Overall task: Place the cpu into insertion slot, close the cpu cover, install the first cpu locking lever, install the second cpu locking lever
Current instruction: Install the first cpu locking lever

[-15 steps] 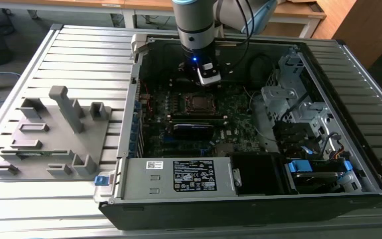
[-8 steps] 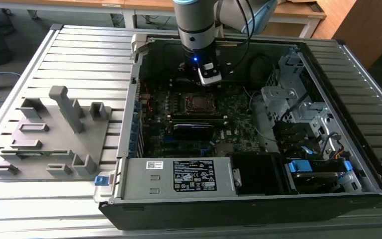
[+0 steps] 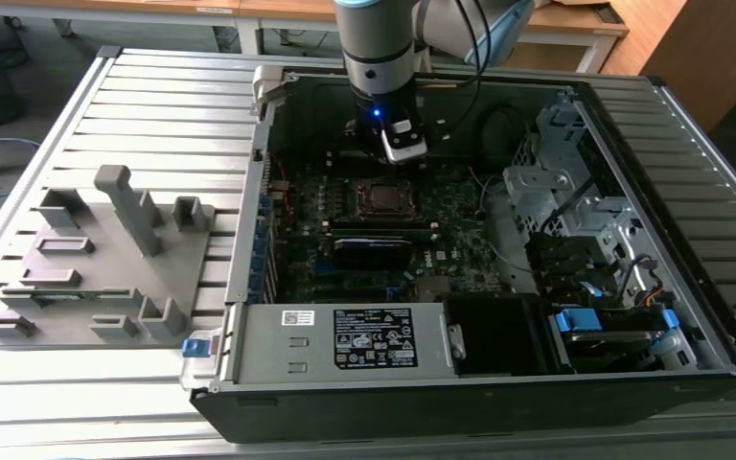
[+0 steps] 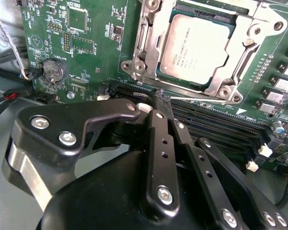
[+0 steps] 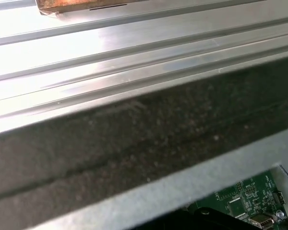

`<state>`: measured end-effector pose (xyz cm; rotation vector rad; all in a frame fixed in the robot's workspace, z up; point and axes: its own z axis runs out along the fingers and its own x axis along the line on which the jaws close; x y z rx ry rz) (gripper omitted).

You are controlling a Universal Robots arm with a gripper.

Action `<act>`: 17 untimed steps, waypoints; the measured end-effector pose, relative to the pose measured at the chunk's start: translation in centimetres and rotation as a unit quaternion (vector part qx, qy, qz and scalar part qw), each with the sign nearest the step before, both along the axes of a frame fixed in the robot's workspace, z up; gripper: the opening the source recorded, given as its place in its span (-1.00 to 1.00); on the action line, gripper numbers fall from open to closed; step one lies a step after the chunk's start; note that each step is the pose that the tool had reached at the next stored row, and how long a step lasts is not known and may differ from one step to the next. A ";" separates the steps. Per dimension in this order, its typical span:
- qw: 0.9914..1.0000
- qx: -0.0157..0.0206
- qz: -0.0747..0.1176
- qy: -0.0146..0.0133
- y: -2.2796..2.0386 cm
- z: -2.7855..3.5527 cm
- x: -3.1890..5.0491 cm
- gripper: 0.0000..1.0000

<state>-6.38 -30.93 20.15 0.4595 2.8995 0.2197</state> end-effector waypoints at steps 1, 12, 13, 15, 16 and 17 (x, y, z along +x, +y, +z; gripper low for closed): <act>1.000 0.000 0.000 0.000 0.04 0.00 0.00 -0.79; 1.000 0.000 0.000 0.000 0.37 -0.03 0.00 -0.79; 1.000 0.000 -0.001 0.000 0.37 -0.04 -0.01 -0.79; 1.000 0.000 -0.002 0.000 0.37 -0.08 -0.08 -0.79; 1.000 0.000 -0.002 0.000 0.37 -0.10 -0.13 -0.79; 1.000 0.000 -0.003 0.000 0.37 -0.13 -0.19 -0.79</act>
